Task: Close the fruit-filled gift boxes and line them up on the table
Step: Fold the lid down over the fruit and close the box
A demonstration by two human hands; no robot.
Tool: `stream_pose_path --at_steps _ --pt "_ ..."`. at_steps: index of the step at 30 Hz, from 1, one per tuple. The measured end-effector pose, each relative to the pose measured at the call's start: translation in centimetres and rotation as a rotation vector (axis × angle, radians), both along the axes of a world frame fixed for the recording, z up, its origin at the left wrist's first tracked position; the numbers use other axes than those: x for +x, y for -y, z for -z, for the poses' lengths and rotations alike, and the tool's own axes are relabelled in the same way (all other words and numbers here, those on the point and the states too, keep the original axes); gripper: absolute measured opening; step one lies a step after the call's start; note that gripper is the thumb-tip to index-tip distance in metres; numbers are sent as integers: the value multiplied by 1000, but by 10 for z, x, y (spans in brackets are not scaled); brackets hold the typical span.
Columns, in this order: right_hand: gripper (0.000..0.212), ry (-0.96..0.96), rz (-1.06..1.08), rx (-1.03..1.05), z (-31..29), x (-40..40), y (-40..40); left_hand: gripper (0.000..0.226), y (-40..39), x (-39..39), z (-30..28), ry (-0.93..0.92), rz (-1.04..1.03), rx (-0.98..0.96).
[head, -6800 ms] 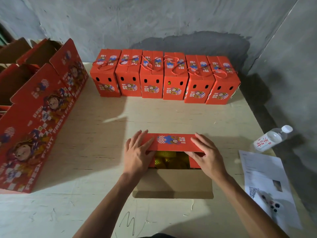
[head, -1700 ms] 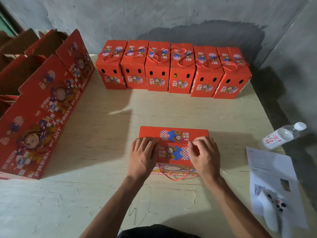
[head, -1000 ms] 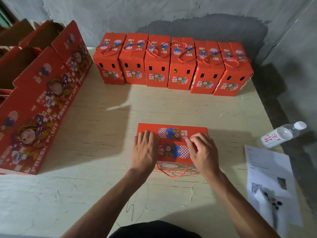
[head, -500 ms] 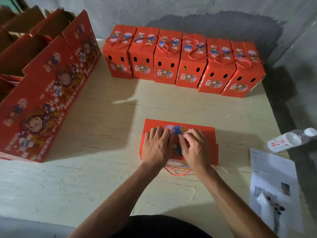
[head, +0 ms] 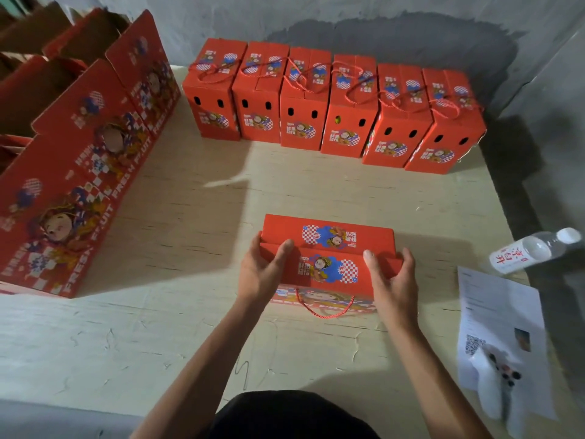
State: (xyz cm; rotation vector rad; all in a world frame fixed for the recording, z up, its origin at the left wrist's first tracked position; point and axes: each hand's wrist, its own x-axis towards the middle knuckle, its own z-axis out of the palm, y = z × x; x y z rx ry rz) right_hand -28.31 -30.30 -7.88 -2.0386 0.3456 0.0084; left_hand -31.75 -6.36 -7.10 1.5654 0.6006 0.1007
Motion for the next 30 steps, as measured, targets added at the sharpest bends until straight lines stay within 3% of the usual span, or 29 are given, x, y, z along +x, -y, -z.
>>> stream_pose_path --at_steps 2,4,12,20,30 --pt "58 31 11 74 2 0 1 51 -3 0 -1 47 10 -37" --pt "46 66 19 96 3 2 1 44 -3 -1 0 69 -6 -70" --pt "44 58 137 196 16 5 0 30 2 0 9 64 -120 1" --pt "36 77 74 80 20 3 6 21 4 -2 9 74 -119 154" --pt "34 98 158 154 18 8 -1 32 1 3 16 70 -160 148"
